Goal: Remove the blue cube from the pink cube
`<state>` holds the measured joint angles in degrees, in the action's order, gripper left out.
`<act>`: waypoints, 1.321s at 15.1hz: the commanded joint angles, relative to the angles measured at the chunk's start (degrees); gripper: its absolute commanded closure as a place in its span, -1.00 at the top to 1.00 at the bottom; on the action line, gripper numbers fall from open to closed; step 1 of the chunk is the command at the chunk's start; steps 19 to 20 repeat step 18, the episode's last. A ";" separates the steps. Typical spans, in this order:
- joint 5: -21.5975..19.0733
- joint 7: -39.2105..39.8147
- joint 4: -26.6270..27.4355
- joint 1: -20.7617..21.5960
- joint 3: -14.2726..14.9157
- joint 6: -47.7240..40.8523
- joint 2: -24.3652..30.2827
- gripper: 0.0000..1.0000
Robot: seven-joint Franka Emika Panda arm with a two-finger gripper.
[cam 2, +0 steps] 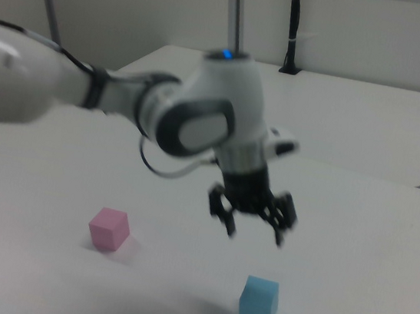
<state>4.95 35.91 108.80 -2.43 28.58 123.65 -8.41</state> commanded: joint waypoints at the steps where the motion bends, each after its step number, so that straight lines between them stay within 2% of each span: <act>1: -0.20 -14.58 -4.35 5.32 -4.82 -12.59 7.44 1.00; 3: -0.20 -19.10 -8.07 5.42 -8.87 -18.07 7.45 1.00; 6: -0.29 -25.51 -10.53 7.25 -13.28 -20.19 7.89 1.00; 8: -0.20 -30.09 -10.54 9.45 -14.69 -20.90 9.37 1.00; 12: -0.47 -30.98 -10.45 9.55 -15.48 -21.51 10.08 1.00; 15: -0.91 -32.30 -10.36 8.41 -16.54 -24.06 12.01 1.00; 18: -3.18 -31.51 -10.36 4.29 -19.26 -24.77 12.72 1.00; 20: -3.18 -31.51 -10.36 4.29 -19.26 -24.77 12.72 1.00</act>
